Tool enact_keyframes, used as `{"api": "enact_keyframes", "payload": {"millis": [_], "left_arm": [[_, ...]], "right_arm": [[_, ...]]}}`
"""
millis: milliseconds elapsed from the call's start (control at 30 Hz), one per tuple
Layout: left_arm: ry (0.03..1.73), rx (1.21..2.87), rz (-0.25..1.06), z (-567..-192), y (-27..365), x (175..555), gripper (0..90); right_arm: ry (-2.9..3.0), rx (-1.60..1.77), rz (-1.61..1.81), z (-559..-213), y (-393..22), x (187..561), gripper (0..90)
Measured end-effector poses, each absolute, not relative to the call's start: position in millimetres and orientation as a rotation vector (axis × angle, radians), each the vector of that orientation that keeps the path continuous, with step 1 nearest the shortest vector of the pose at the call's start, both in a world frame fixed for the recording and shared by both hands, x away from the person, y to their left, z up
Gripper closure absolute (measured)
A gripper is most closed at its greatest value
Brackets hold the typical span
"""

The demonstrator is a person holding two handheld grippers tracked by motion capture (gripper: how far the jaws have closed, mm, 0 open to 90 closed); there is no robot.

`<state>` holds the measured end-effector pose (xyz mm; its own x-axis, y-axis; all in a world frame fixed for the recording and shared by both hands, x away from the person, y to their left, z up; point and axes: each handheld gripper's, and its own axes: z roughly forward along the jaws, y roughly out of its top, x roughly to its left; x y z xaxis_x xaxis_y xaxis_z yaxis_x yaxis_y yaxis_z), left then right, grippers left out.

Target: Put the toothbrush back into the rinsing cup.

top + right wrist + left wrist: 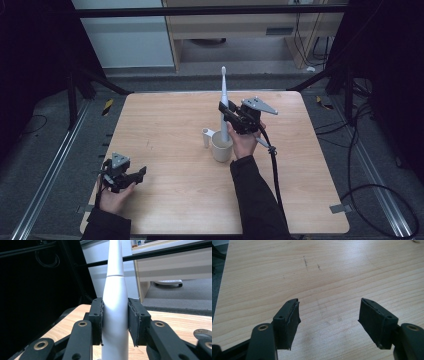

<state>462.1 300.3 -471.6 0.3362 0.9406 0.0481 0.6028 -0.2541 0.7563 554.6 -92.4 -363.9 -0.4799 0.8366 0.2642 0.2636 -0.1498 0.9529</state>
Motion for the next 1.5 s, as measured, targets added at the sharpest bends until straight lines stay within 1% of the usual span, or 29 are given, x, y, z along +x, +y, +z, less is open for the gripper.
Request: {"api": "enact_keyframes", "payload": {"millis": [533,1033,1500], "left_arm": [[1.351,1.957,0.676,-471.0,300.4,461.8,31.1],[1.350,1.962,0.678,-471.2,300.1,461.9,31.1],[1.349,1.965,0.678,-471.5,299.8,462.1,31.1]], "right_arm": [[1.702,1.286,1.610,-389.6,-84.2,565.6,67.2],[1.787,1.302,1.499,-413.2,-75.9,566.0,67.0],[1.922,1.321,1.385,-428.4,-81.2,564.3,66.7]]}}
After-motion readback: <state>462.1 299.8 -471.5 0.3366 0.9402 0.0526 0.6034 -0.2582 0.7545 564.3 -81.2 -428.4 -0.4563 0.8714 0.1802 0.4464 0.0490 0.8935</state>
